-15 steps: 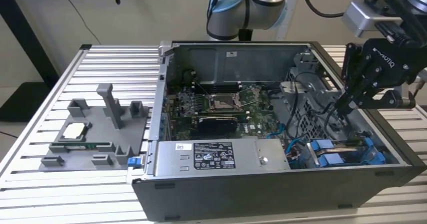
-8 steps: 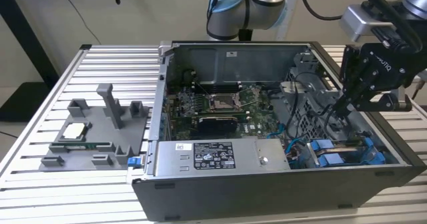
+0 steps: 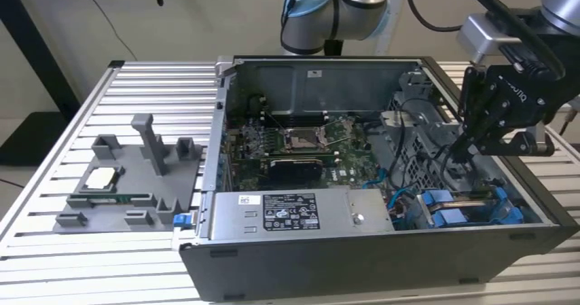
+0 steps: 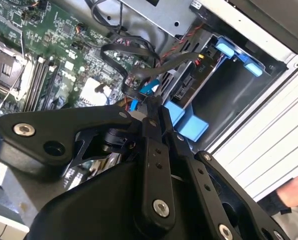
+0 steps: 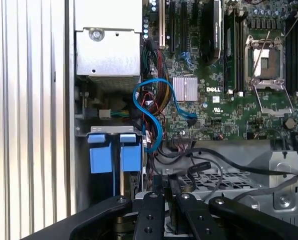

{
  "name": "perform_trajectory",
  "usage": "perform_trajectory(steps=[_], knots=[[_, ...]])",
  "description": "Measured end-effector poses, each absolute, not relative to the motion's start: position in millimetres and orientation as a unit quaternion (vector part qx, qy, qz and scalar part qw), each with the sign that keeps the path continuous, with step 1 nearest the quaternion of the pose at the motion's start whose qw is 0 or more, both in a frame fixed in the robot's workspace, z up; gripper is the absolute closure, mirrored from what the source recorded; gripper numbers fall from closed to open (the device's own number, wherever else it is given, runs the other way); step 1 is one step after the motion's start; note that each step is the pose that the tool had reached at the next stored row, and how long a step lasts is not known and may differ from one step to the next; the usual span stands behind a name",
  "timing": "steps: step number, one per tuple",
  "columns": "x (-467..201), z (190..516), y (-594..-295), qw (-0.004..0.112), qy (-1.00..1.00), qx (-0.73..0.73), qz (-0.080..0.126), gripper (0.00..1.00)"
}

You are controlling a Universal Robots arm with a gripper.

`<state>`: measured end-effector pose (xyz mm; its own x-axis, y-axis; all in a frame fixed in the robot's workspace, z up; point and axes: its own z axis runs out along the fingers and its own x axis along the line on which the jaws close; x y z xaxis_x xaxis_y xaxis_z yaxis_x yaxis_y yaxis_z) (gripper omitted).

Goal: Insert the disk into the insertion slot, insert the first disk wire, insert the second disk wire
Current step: 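Insert the second disk wire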

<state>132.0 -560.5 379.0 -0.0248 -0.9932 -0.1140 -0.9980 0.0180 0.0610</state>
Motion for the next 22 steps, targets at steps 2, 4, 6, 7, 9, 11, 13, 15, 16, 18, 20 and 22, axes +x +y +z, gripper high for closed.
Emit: perform_trajectory(steps=[2, 4, 6, 7, 9, 11, 13, 15, 16, 18, 20, 22], knots=[[132.0, 376.7, -560.6, 0.019, 0.713, -0.698, 0.062, 0.84], [131.9, 374.7, -560.7, 0.019, 0.713, -0.698, 0.062, 0.84], [131.8, 373.0, -561.0, 0.019, 0.713, -0.698, 0.062, 0.84], [131.8, 372.3, -561.4, 0.019, 0.713, -0.698, 0.062, 0.84], [131.8, 370.9, -562.3, 0.019, 0.713, -0.698, 0.062, 0.84], [131.8, 370.5, -562.6, 0.019, 0.713, -0.698, 0.062, 0.84], [131.8, 370.2, -563.0, 0.019, 0.713, -0.698, 0.062, 0.84], [131.8, 370.0, -563.4, 0.019, 0.713, -0.698, 0.062, 0.84], [131.9, 369.8, -563.4, 0.019, 0.713, -0.698, 0.062, 0.84], [131.8, 369.2, -563.3, 0.019, 0.713, -0.698, 0.062, 0.84], [131.8, 368.6, -563.4, 0.019, 0.713, -0.698, 0.062, 0.84], [131.8, 368.1, -563.4, 0.019, 0.713, -0.698, 0.061, 0.84]])
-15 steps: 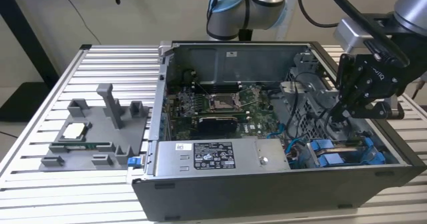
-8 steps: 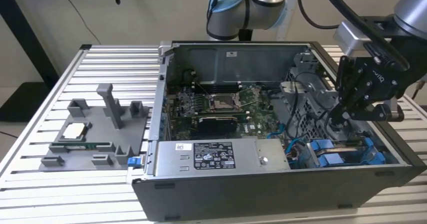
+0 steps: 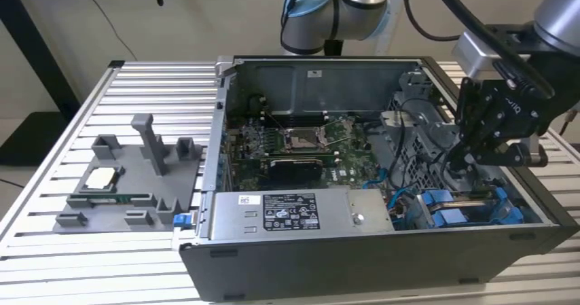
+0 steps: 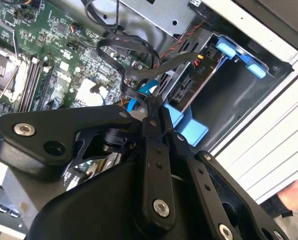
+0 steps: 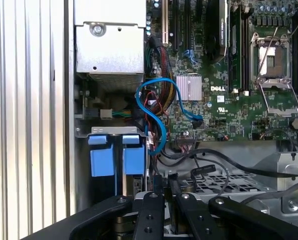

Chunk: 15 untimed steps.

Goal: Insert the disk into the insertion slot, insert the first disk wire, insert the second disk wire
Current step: 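Insert the second disk wire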

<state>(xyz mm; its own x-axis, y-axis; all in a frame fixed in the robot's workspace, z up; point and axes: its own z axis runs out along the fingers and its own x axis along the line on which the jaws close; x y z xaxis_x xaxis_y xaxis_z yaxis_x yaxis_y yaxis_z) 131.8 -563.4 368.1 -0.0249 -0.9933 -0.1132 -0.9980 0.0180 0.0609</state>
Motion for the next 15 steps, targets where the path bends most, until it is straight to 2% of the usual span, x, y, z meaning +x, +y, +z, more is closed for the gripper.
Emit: perform_trajectory(steps=[15], knots=[[131.8, 363.5, -563.6, 0.019, 0.713, -0.698, 0.061, 0.84]])
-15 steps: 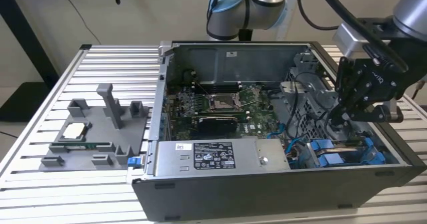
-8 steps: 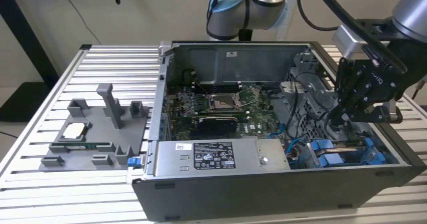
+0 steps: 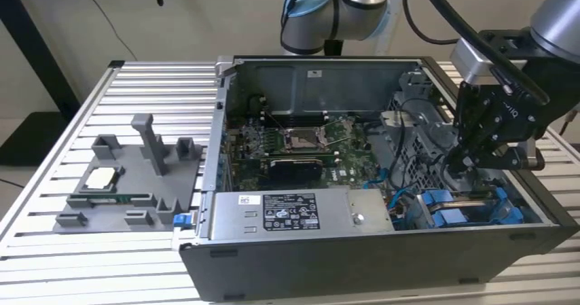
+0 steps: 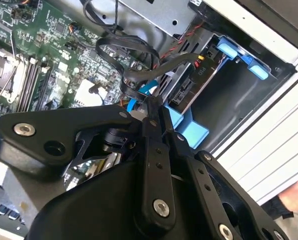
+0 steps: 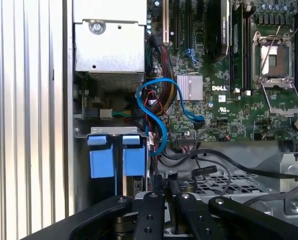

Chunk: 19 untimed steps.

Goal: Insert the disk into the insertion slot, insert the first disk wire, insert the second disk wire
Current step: 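Insert the second disk wire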

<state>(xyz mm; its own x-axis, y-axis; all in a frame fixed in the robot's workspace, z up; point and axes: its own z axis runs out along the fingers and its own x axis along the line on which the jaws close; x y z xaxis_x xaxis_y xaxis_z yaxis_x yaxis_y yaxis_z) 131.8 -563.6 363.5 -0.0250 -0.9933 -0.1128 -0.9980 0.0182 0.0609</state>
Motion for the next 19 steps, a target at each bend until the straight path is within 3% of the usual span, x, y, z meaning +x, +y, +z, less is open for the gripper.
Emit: perform_trajectory(steps=[19], knots=[[131.9, 354.3, -578.2, 0.02, 0.713, -0.698, 0.059, 0.84]])
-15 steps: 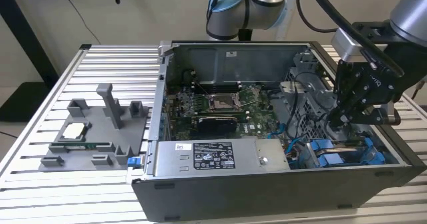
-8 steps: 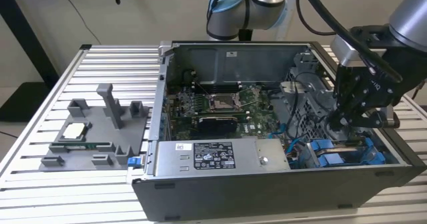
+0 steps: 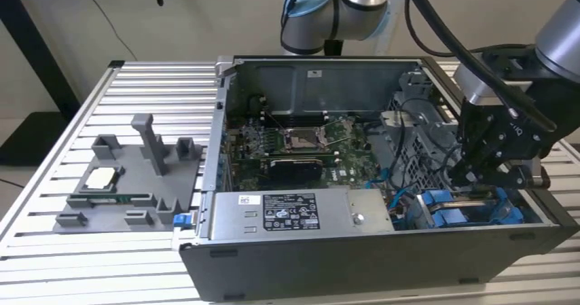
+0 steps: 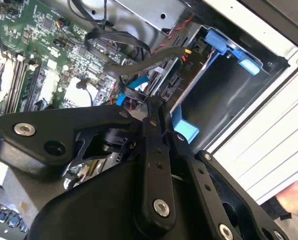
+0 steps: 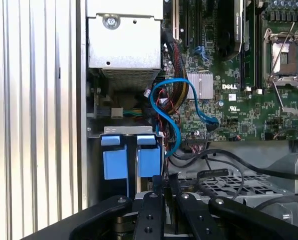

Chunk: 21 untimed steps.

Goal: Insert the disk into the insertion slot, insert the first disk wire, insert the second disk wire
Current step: 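Insert the second disk wire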

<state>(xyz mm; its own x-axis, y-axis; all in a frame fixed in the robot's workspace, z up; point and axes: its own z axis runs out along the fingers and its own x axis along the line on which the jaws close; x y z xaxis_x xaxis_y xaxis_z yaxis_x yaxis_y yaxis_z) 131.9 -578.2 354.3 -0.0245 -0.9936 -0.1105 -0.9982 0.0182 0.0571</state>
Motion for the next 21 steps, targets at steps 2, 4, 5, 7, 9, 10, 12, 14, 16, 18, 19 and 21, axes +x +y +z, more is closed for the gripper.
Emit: perform_trajectory(steps=[2, 4, 5, 7, 9, 10, 12, 14, 16, 18, 19, 21], knots=[[132.0, 353.0, -578.9, 0.021, 0.713, -0.698, 0.057, 0.84], [132.3, 352.1, -579.2, 0.023, 0.713, -0.699, 0.053, 0.84], [132.4, 351.4, -579.3, 0.024, 0.713, -0.699, 0.051, 0.84], [133.1, 350.2, -579.7, 0.026, 0.713, -0.699, 0.046, 0.84], [133.9, 349.0, -579.9, 0.027, 0.713, -0.699, 0.042, 0.84], [134.5, 348.3, -580.0, 0.027, 0.713, -0.699, 0.04, 0.84], [136.4, 347.2, -580.1, 0.029, 0.713, -0.699, 0.037, 0.84], [138.5, 346.8, -580.1, 0.031, 0.713, -0.7, 0.035, 0.84], [139.4, 346.6, -580.0, 0.033, 0.713, -0.7, 0.034, 0.84], [139.4, 346.3, -580.0, 0.033, 0.713, -0.7, 0.033, 0.84], [139.5, 345.7, -579.8, 0.033, 0.713, -0.7, 0.033, 0.84], [139.4, 345.3, -579.3, 0.034, 0.713, -0.7, 0.032, 0.84]])
